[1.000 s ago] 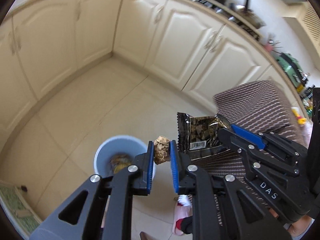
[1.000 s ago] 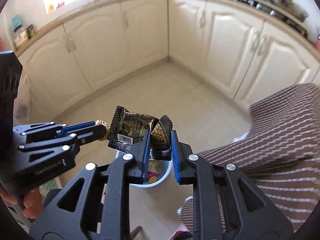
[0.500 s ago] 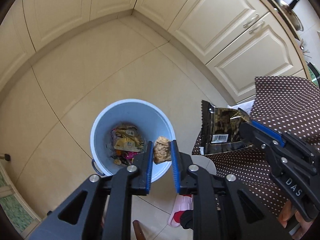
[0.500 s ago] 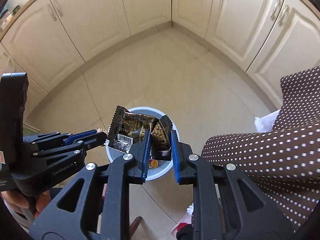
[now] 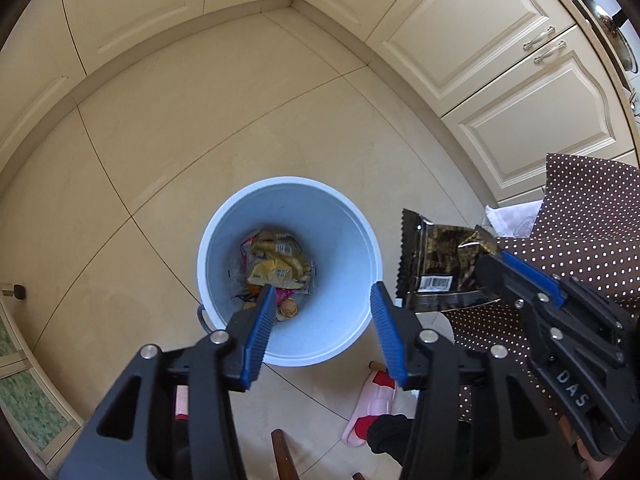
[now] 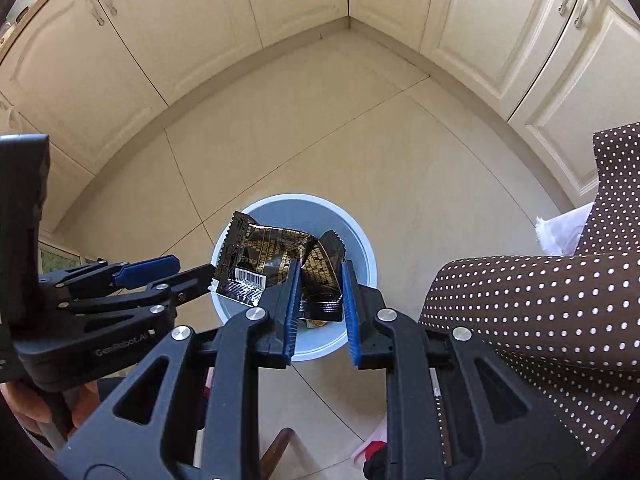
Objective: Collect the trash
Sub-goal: 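Carry both items over the blue bin and open both tools to drop them, then swing both tools back toward the table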
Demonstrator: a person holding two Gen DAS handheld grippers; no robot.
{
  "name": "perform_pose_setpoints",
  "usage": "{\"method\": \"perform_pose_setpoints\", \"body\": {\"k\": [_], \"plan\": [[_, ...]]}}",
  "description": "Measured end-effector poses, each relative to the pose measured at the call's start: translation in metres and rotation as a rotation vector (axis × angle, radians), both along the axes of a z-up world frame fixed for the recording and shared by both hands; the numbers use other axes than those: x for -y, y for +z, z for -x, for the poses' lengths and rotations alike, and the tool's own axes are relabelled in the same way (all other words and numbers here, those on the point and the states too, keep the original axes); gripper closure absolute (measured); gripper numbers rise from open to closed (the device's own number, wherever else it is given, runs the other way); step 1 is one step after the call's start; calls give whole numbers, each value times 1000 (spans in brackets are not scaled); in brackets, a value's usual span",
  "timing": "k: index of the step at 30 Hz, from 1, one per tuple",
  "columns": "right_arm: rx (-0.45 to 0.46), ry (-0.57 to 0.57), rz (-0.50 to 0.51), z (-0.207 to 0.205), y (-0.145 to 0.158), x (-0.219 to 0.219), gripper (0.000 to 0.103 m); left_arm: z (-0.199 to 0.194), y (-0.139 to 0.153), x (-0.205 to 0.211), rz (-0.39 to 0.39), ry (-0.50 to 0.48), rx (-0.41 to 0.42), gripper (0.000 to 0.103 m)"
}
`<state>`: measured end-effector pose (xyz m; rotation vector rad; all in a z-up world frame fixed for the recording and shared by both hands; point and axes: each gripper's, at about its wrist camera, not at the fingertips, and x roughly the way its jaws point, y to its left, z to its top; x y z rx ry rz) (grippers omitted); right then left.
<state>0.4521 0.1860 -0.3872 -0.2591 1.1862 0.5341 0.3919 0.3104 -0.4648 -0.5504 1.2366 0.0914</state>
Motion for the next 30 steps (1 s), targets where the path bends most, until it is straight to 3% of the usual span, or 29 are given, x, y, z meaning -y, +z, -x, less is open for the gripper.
{"method": "perform_pose_setpoints", "body": {"k": [30], "plan": [[-61, -31, -34, -5, -13, -12, 76, 0, 5, -21, -8, 35, -10, 52]]}}
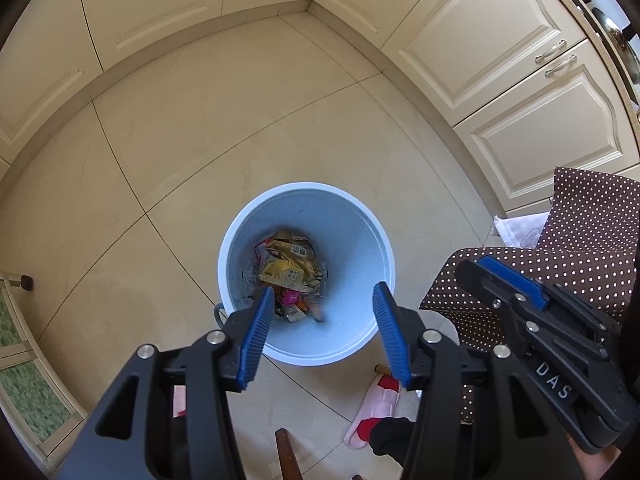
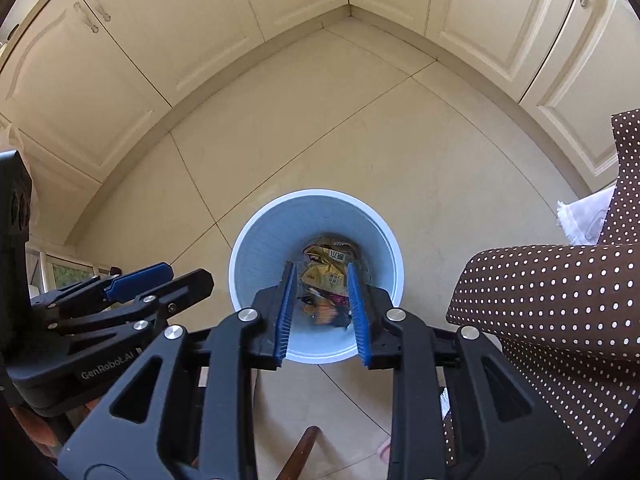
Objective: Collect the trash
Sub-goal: 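Swing both tools back toward the table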
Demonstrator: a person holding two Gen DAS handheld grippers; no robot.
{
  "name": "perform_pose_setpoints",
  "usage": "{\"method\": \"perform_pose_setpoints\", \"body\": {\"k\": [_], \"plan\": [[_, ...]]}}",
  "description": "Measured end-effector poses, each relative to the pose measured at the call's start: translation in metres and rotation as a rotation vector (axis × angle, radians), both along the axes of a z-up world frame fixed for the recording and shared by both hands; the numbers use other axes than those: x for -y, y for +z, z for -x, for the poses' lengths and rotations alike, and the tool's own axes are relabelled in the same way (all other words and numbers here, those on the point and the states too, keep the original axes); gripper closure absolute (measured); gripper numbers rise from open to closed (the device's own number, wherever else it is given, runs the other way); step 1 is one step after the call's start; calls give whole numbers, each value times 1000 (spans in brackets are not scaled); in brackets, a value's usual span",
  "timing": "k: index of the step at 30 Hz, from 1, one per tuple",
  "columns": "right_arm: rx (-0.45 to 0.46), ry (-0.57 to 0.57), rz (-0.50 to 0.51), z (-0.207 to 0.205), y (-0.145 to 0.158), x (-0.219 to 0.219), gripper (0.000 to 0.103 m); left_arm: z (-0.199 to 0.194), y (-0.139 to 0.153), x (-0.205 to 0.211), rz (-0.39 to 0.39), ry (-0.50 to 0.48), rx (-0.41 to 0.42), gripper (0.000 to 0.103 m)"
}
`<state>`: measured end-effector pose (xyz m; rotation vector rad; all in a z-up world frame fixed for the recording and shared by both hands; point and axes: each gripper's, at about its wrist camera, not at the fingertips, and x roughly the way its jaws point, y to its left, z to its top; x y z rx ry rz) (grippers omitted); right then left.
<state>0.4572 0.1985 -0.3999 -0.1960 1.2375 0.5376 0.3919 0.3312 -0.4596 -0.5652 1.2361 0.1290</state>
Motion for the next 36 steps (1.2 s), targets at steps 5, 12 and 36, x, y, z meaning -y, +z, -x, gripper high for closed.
{"method": "perform_pose_setpoints", "body": {"k": [5, 12, 36], "plan": [[13, 0, 2, 4, 9, 6, 76, 3, 6, 4, -7, -1, 8, 52], [80, -8, -22, 21, 56, 31, 76, 16, 54, 23, -38, -17, 100, 52], [620, -407, -114, 152, 313, 373, 55, 56, 325, 344, -149, -512, 575, 40]]}}
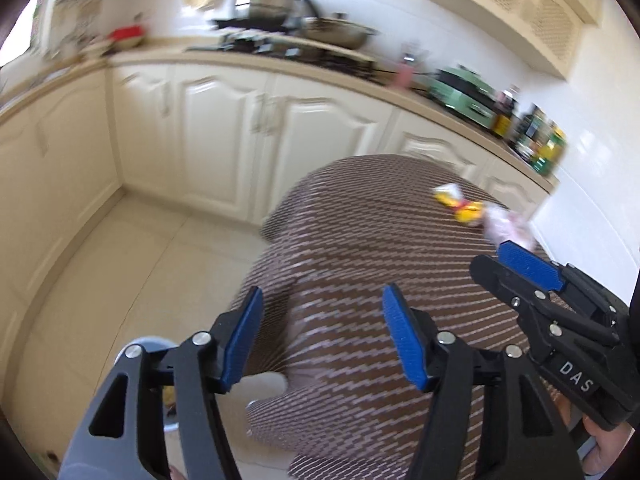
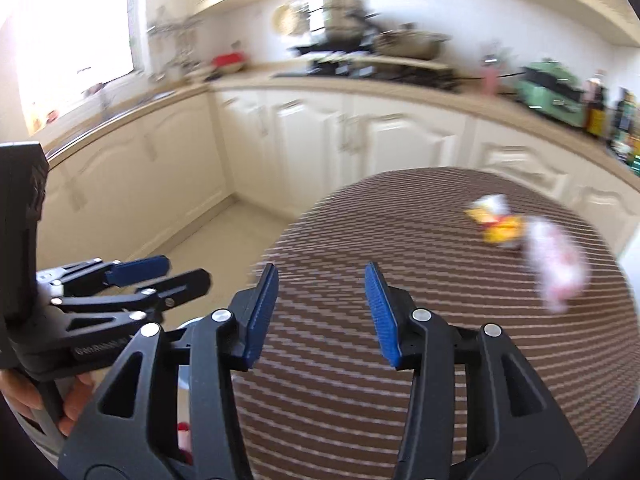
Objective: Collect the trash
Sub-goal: 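Swing both tools back toward the table, then grasp the yellow candy wrapper with the left tool while the right tool grasps the clear plastic bag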
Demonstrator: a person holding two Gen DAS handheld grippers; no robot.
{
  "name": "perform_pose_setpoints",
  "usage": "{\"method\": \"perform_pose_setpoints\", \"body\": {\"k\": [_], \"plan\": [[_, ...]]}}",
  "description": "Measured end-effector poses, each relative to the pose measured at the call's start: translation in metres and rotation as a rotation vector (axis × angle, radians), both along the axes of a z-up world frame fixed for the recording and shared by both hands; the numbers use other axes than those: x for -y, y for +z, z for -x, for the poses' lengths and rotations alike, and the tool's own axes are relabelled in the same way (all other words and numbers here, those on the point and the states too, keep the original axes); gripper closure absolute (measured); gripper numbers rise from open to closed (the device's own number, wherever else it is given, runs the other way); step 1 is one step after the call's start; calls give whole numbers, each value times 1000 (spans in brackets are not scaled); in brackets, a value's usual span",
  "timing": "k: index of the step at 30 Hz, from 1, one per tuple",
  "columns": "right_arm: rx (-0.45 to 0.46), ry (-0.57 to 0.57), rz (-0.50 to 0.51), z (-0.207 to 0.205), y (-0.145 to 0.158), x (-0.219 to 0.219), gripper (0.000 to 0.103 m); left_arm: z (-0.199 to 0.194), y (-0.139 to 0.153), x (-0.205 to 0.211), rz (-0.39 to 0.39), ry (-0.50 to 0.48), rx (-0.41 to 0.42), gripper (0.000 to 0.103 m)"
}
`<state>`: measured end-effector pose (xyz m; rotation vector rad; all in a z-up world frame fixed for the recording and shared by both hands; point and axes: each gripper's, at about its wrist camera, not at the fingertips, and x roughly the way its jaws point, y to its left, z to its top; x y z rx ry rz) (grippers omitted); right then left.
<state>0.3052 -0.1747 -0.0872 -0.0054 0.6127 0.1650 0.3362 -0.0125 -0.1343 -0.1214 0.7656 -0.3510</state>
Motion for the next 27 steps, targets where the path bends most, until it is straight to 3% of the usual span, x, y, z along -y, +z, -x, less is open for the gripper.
{"method": "perform_pose_setpoints", "body": {"k": [5, 8, 11, 14, 17, 18, 20, 22, 27], "plan": [[55, -202, 49, 3, 8, 94, 28, -16, 12, 83, -66, -86, 11, 36], [45, -285, 75, 0, 1, 137, 27, -29, 9, 123, -97, -120, -2, 35], [-21, -325, 64, -16, -14, 171, 27, -44, 5, 155, -127, -143, -3, 35], [-69, -315, 44, -37, -26, 180, 27, -57, 0, 180, -143, -163, -15, 35], [-121, -294, 89, -62, -39, 185, 27, -70, -4, 200, -162, -173, -22, 35], [-132, -289, 96, -69, -43, 189, 27, -74, -6, 205, -165, -173, -25, 35], [-124, -302, 73, -75, -47, 196, 69, -80, -8, 216, -184, -175, -18, 35], [-106, -342, 32, -73, -45, 209, 69, -85, -11, 229, -206, -182, -3, 35], [-13, -411, 47, -68, -35, 223, 69, -95, -19, 264, -259, -182, 55, 35]]}}
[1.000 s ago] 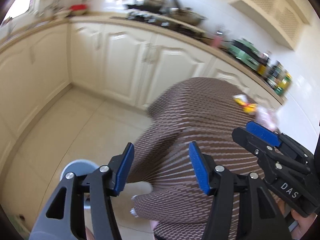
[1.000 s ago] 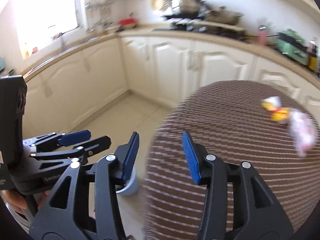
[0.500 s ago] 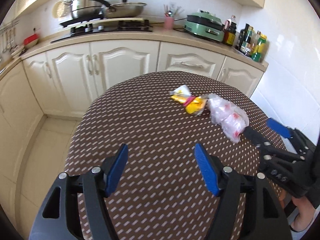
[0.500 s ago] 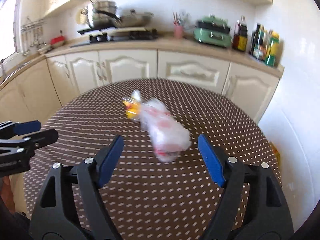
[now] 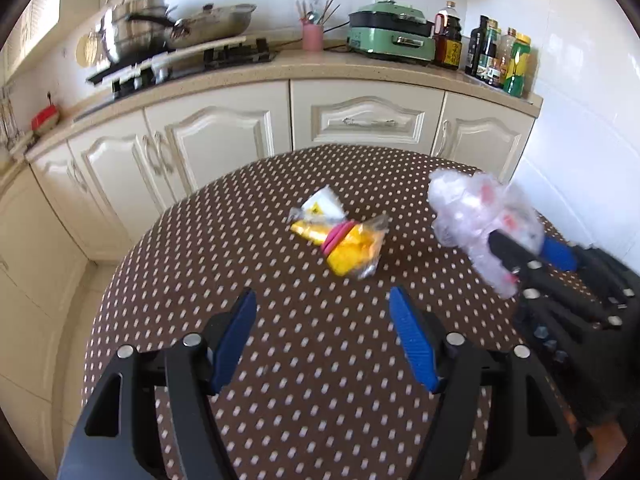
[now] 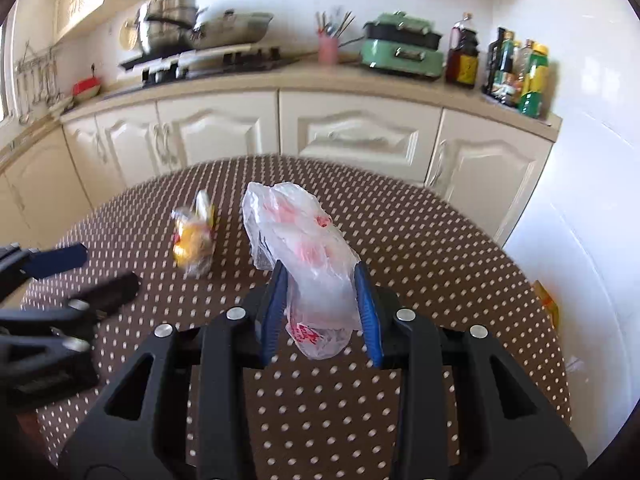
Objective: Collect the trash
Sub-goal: 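Grasp the yellow candy wrapper with the left tool while the right tool grasps the clear plastic bag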
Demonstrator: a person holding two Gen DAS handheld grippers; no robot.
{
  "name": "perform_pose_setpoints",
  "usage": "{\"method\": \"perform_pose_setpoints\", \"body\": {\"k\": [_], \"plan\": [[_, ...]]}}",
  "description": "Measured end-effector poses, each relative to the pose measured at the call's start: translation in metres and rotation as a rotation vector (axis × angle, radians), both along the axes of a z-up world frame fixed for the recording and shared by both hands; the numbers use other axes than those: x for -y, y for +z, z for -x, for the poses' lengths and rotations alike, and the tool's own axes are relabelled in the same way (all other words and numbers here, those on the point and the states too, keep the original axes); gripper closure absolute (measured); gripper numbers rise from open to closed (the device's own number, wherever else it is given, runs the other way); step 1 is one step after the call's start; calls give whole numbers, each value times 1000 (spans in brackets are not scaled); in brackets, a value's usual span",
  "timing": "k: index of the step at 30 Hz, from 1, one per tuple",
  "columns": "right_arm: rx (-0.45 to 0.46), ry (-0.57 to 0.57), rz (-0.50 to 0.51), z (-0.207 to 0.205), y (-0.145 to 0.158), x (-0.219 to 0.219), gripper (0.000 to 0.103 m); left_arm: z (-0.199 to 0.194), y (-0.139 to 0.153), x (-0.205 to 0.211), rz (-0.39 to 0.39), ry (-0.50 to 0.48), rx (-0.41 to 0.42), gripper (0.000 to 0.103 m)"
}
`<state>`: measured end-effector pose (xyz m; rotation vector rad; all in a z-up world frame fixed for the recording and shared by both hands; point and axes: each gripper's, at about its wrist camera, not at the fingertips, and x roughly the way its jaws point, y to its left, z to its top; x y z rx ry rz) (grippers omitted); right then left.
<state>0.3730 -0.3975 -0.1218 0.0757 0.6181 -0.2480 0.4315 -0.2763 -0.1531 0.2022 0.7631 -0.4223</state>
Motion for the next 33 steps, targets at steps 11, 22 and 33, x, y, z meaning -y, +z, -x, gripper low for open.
{"method": "perform_pose_setpoints", "body": {"k": [11, 22, 33], "plan": [[74, -26, -77, 4, 1, 21, 69, -20, -9, 51, -148, 6, 83, 35], [69, 23, -86, 2, -1, 14, 69, -27, -12, 44, -95, -30, -9, 73], [79, 133, -77, 18, 17, -34, 69, 16, 26, -23, 15, -26, 15, 73]]}}
